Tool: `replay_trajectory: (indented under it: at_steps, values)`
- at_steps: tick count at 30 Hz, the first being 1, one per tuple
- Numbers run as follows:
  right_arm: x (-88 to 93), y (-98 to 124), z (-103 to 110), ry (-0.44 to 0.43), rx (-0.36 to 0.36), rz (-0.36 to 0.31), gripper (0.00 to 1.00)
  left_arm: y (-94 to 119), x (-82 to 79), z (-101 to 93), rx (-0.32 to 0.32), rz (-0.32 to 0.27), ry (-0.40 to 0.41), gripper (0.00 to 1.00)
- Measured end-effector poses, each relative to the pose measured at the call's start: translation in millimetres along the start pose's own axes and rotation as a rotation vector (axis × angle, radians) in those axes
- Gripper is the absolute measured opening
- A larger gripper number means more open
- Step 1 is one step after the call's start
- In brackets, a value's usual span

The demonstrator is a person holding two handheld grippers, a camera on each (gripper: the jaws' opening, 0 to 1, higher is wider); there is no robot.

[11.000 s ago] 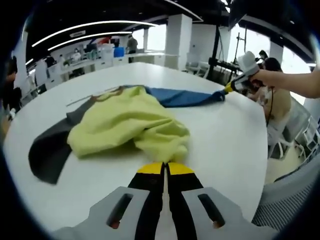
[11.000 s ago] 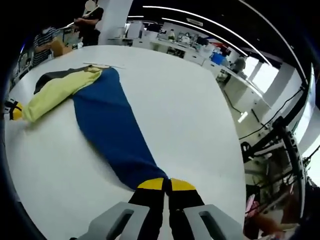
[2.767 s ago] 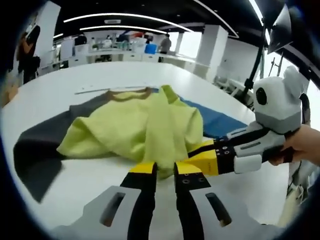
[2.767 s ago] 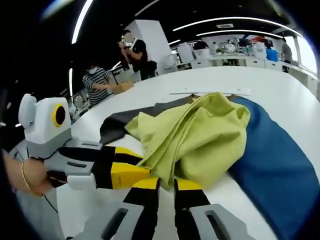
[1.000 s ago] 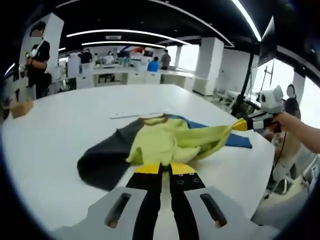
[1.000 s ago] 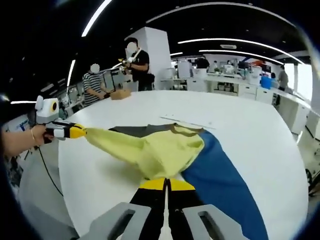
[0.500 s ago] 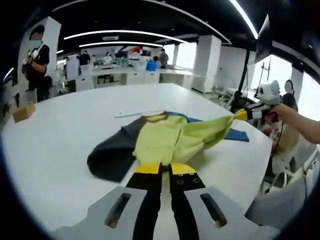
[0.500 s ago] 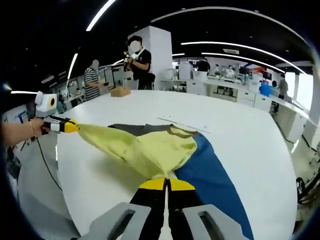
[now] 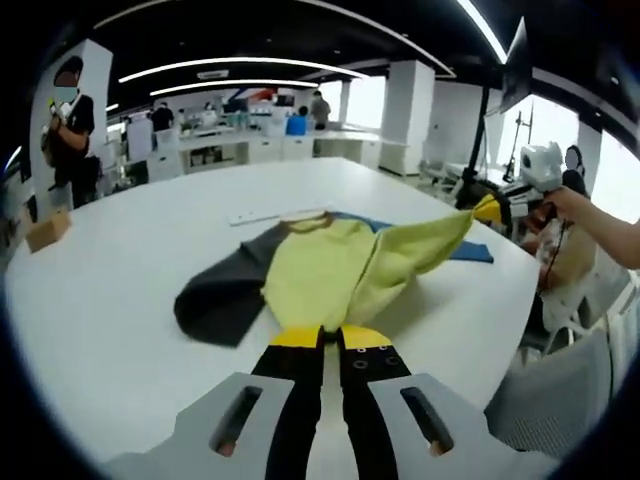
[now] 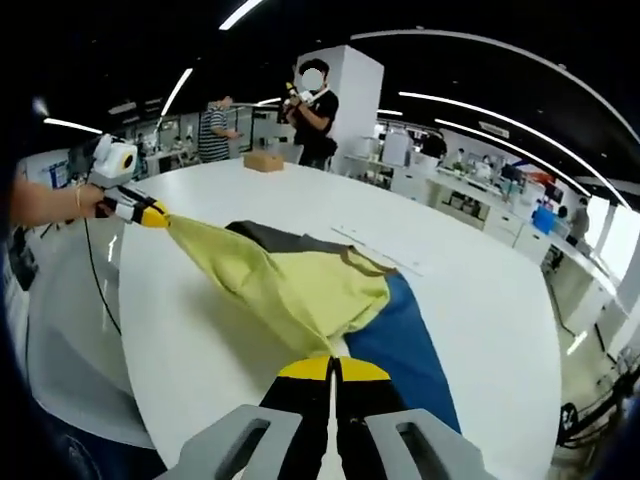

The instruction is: Fold the garment on the visible template until the final outline fits inside the template.

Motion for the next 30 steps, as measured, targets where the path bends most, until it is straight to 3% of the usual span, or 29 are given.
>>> replay_trajectory:
  at_steps: [13,30]
  values:
    - [25.4,9,28,0.049,-0.046,0.014,0.0,13,35.5,1.5,0.003,0.069,-0.01,0.02]
    - [81.9,9,71,-0.025,-0.172,0.084,0.0,21,79.9,0.8,0.035,0.188,-0.059,0.02]
Point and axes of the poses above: the point that each gripper's makers call its tool centre point, and the gripper's own axes: y roughly backward along the fingers, z roughly to its left, x roughly out of its underside, the point moved 1 cm from there along y, roughly backward along the fingers, and after that the axes turned 10 degrees about z, right-handed, at the moved point
